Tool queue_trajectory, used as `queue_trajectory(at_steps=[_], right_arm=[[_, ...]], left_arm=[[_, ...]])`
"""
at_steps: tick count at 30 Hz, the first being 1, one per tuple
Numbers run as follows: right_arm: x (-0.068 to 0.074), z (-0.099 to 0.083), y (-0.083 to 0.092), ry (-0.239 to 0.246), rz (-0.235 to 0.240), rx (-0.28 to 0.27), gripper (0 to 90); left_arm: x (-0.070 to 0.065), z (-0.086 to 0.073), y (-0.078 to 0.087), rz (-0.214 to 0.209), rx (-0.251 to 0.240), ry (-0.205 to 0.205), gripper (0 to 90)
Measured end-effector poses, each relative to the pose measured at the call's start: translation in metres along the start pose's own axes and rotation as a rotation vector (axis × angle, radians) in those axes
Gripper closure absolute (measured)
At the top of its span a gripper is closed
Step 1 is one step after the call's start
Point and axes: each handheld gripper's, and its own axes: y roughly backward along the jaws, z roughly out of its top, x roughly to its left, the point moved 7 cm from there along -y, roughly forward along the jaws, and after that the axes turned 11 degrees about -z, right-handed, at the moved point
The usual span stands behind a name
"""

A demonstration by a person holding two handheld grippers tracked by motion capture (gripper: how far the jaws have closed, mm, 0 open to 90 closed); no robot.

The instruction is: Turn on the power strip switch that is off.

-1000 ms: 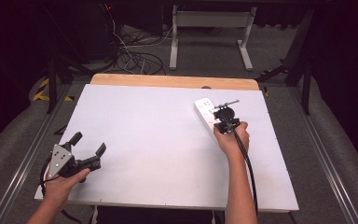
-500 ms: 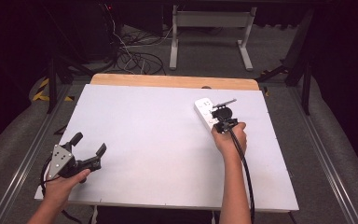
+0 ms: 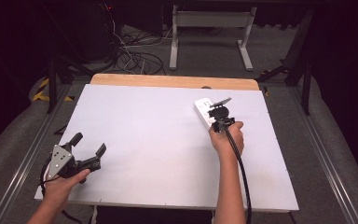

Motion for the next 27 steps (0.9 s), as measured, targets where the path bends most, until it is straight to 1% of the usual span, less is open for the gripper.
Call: queue_trajectory(at_steps=[4, 7, 12, 18, 23, 27], right_arm=[[-0.0006, -0.0002, -0.0002, 0.003, 0.0, -0.006, 90.0], [-0.001, -0.0005, -0.0001, -0.009, 0.011, -0.004, 90.0], [-0.0008, -0.0002, -0.0004, 0.002, 0.003, -0.005, 90.0], [-0.0006, -0.0006, -0.001, -0.011, 0.01, 0.003, 90.0], [-0.0004, -0.0005, -0.0011, -0.002, 0.004, 0.0, 90.0], [-0.0005, -0.0007, -0.0009, -0.01, 0.008, 0.004, 90.0]], left_arm=[[-0.0001, -0.0004, -0.0004, 0.002, 0.001, 0.002, 6.0], [0.0, -0.0007, -0.0006, 0.002, 0.003, 0.002, 6.1], [0.0, -0.0006, -0.0004, 0.001, 0.004, -0.001, 6.1], [0.0001, -0.0007, -0.0004, 0.0, 0.003, 0.0, 6.2], [0.0, -0.0008, -0.0004, -0.001, 0.004, -0.001, 6.3], [-0.0005, -0.0011, -0.0008, -0.003, 0.006, -0.003, 6.3]])
